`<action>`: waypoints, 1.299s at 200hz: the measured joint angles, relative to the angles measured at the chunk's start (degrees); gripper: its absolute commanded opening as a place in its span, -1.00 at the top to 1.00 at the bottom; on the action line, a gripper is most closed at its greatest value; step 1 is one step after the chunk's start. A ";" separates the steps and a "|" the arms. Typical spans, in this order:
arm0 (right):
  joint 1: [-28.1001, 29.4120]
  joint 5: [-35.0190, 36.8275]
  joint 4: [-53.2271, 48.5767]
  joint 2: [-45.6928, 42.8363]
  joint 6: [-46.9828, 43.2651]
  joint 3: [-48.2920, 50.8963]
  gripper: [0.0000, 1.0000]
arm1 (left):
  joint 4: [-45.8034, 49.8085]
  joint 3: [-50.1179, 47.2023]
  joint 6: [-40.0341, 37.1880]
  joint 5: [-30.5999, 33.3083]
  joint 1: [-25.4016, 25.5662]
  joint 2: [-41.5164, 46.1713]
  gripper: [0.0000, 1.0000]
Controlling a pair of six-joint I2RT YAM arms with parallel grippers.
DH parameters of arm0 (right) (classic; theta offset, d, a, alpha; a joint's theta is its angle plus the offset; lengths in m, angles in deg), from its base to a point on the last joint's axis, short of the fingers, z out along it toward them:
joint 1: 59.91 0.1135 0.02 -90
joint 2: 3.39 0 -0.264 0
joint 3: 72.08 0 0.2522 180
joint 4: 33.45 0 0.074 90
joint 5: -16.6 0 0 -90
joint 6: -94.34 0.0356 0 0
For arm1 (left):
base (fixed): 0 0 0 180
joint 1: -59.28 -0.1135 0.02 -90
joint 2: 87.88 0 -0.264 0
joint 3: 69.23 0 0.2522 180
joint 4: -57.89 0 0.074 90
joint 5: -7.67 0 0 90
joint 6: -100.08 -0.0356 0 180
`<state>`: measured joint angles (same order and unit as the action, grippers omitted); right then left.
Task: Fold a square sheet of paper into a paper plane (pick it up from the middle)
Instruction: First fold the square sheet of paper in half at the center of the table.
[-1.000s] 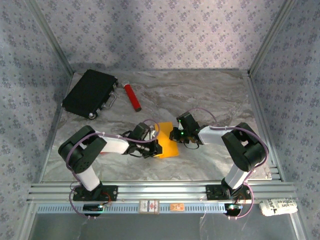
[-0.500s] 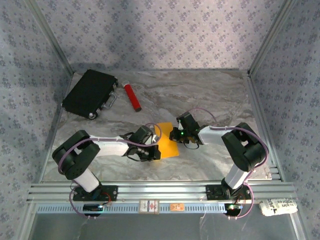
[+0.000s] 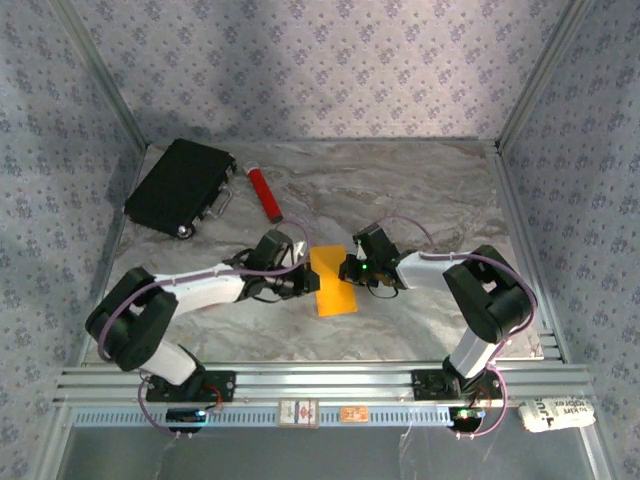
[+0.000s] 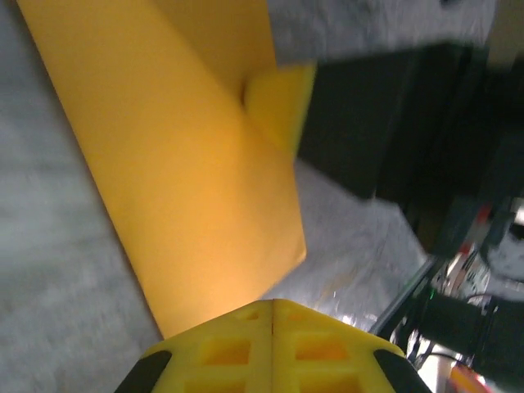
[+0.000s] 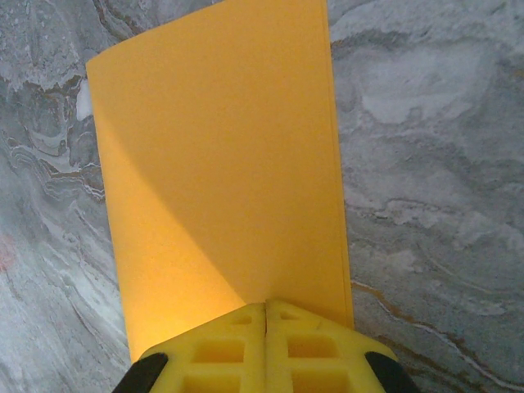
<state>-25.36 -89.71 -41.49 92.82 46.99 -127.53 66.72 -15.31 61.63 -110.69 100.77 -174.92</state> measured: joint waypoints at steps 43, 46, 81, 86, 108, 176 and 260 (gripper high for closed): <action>-0.02 -0.04 0.09 0.07 0.00 0.00 1.00 | -2.45 4.44 0.15 -1.49 -1.49 -7.72 0.89; -0.02 -0.04 0.09 0.07 -0.02 -0.02 1.00 | -2.49 4.44 0.17 -1.60 -1.49 -8.09 0.89; -0.02 -0.07 0.09 0.07 0.00 -0.02 1.00 | -4.63 2.89 0.63 -2.10 -1.53 -11.47 0.89; -0.02 -0.07 0.09 0.07 -0.02 -0.02 1.00 | -5.07 2.21 0.70 -2.10 -1.53 -11.67 0.89; 0.00 -0.07 0.09 0.07 0.00 -0.02 1.00 | -6.49 -0.20 1.05 -2.45 -1.64 -12.04 0.89; 0.00 -0.07 0.09 0.04 0.00 -0.02 1.00 | -3.50 1.73 -1.09 -1.99 -1.66 -11.96 0.87; 0.00 -0.04 0.09 0.07 -0.02 -0.02 1.00 | -2.47 10.80 -2.34 -2.08 -5.57 -17.09 0.88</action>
<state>-25.36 -89.76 -41.41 92.88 46.97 -127.55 64.25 -4.51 59.29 -112.77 95.20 -192.01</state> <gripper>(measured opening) 0.052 0.063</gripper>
